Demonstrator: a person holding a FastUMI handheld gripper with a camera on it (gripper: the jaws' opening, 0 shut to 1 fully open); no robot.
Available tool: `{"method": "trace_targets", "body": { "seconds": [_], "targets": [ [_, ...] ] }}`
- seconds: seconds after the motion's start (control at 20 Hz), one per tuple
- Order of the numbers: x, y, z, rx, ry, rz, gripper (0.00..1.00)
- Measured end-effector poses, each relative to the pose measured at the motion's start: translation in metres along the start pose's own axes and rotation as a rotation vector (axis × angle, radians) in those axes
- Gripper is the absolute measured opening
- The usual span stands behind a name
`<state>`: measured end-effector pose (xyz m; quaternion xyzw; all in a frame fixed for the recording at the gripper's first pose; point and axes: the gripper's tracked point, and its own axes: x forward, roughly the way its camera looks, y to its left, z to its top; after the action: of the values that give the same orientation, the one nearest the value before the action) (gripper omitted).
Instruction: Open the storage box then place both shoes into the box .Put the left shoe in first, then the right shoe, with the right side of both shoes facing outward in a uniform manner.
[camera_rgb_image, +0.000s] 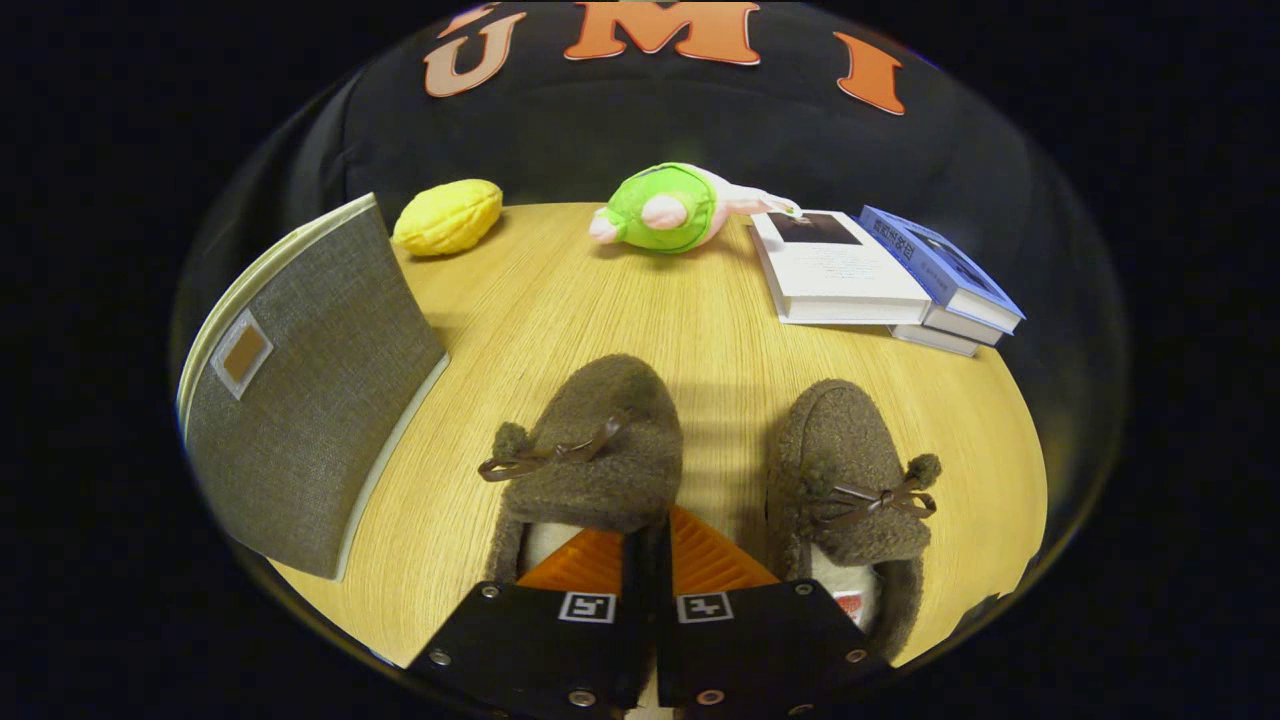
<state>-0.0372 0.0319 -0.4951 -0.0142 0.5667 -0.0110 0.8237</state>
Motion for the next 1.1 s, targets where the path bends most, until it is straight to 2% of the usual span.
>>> {"method": "trace_targets", "body": {
  "seconds": [0.1,0.35,0.6,1.1],
  "targets": [
    [-0.005,0.003,0.006,-0.002,-0.020,0.021,0.04],
    [-0.031,0.017,0.029,0.046,-0.081,0.059,0.04],
    [-0.063,0.049,0.060,0.134,-0.115,0.160,0.04],
    [-0.132,0.123,0.131,0.150,-0.219,0.277,0.04]
  ]
}}
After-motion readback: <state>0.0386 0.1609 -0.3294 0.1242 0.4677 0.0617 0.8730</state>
